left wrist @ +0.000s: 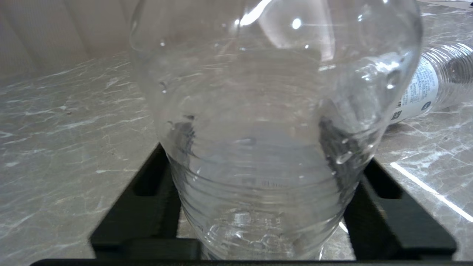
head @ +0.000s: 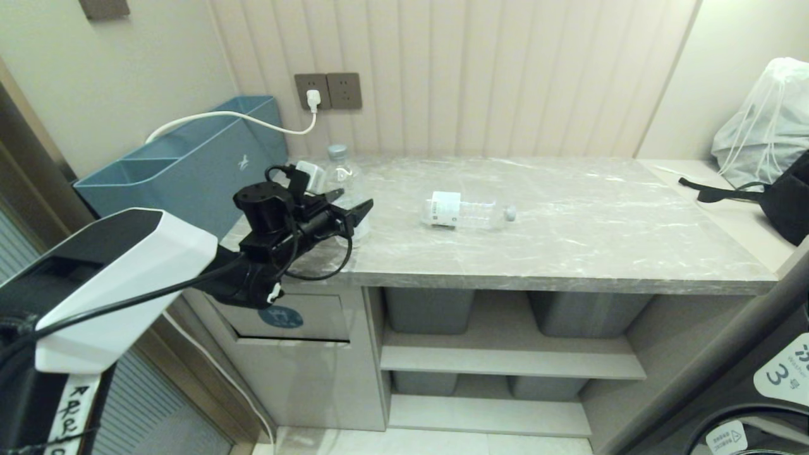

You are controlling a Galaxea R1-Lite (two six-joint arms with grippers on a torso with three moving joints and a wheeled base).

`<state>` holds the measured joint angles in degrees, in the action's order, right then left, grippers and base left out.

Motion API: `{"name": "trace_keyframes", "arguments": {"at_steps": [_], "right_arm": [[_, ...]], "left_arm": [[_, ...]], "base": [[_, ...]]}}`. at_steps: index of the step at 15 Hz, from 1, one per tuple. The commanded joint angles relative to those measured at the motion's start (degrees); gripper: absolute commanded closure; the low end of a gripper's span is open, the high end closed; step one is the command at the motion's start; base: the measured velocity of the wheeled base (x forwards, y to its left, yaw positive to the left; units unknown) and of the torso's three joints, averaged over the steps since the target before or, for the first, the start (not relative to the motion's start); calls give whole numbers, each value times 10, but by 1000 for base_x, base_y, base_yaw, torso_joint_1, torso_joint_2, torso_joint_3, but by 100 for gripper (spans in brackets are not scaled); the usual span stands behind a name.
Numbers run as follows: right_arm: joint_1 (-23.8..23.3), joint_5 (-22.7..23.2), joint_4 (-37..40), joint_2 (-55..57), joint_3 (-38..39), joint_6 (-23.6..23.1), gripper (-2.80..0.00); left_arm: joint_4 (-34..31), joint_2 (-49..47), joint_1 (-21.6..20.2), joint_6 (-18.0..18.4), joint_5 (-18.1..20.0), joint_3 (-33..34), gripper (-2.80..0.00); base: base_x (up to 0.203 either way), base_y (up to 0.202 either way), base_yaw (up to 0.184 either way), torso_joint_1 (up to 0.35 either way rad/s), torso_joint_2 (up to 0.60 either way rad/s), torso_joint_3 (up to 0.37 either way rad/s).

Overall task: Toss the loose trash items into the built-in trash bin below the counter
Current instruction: Pick up the garbage, then put the garbage in the trash can

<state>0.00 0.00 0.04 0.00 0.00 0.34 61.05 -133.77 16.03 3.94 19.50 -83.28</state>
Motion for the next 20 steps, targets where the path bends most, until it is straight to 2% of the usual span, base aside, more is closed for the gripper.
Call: {"name": "trace_keyframes", "arguments": {"at_steps": [1, 4, 6, 10, 12, 13, 15, 18, 20], "right_arm": [[0, 0, 0, 0, 0, 0, 0], [0, 0, 1, 0, 0, 0, 0], [0, 0, 0, 0, 0, 0, 0], [0, 0, 0, 0, 0, 0, 0], [0, 0, 1, 0, 0, 0, 0], [0, 0, 0, 0, 0, 0, 0], [0, 0, 0, 0, 0, 0, 0], [0, 0, 0, 0, 0, 0, 0], [0, 0, 1, 0, 0, 0, 0]], "left_arm": [[3, 3, 1, 0, 1, 1, 0], [1, 31, 2, -2, 1, 31, 0], [-8, 77, 8, -18, -9, 61, 0], [-27, 211, 24, -95, -86, 126, 0], [-53, 303, 32, -173, -152, 177, 0], [-77, 351, 35, -225, -188, 207, 0], [-133, 448, 37, -339, -258, 271, 0], [-223, 571, 39, -542, -372, 398, 0], [-270, 631, 39, -638, -407, 479, 0]], "base": [[0, 0, 0, 0, 0, 0], [0, 0, 0, 0, 0, 0], [0, 0, 0, 0, 0, 0], [0, 0, 0, 0, 0, 0], [0, 0, 0, 0, 0, 0], [0, 0, 0, 0, 0, 0], [0, 0, 0, 0, 0, 0], [0, 0, 0, 0, 0, 0], [0, 0, 0, 0, 0, 0]]}}
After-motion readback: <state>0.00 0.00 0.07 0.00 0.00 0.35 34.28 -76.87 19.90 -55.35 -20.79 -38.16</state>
